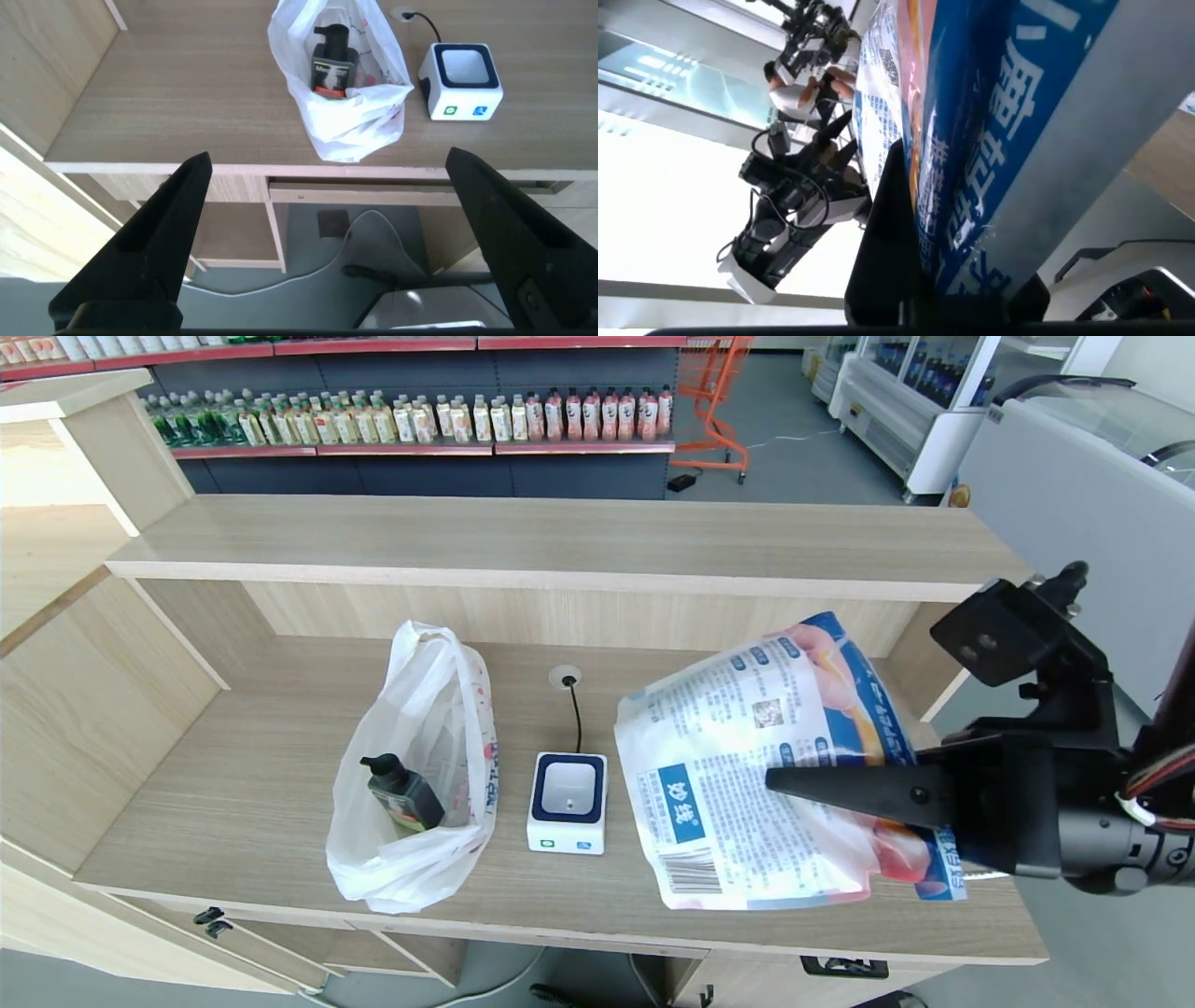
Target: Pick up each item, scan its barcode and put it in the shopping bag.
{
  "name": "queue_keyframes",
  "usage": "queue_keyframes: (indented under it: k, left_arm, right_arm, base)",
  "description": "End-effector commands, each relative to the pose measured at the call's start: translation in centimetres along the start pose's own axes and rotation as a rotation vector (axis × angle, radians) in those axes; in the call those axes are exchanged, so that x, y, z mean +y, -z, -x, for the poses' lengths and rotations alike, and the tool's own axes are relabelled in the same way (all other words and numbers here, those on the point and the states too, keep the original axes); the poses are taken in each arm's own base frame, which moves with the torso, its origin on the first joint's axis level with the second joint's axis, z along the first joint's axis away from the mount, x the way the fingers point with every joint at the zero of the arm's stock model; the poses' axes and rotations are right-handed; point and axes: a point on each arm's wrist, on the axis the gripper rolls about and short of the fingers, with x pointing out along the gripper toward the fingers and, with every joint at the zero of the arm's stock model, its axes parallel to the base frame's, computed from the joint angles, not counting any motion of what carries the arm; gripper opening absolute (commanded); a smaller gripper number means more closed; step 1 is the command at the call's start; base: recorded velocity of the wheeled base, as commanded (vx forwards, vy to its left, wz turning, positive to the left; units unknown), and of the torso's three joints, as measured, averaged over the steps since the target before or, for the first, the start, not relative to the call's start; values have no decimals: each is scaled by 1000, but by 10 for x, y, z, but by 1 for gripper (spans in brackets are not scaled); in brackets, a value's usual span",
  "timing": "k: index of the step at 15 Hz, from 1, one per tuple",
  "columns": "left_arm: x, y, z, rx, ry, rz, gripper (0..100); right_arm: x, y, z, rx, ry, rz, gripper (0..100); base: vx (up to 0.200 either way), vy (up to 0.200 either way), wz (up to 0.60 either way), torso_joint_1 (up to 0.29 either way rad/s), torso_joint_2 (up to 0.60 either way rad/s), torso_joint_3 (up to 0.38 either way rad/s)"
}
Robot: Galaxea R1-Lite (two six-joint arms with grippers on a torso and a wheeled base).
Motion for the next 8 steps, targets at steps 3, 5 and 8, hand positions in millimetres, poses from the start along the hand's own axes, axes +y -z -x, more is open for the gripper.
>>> queue_keyframes:
  k: [3,5,8]
  left_arm:
    - [0,0,0,1,-2,0,100]
    - [0,0,0,-1,0,0,100]
    - [0,0,0,-1,0,0,100]
  right_arm:
    - [12,7,4,17,-29,6,0]
    - [15,10,9,33,-18,-10,0]
    - [20,14,17,57,-1,-35,0]
  base:
    - [0,0,0,0,0,0]
    - [0,0,0,0,0,0]
    - [0,0,0,0,0,0]
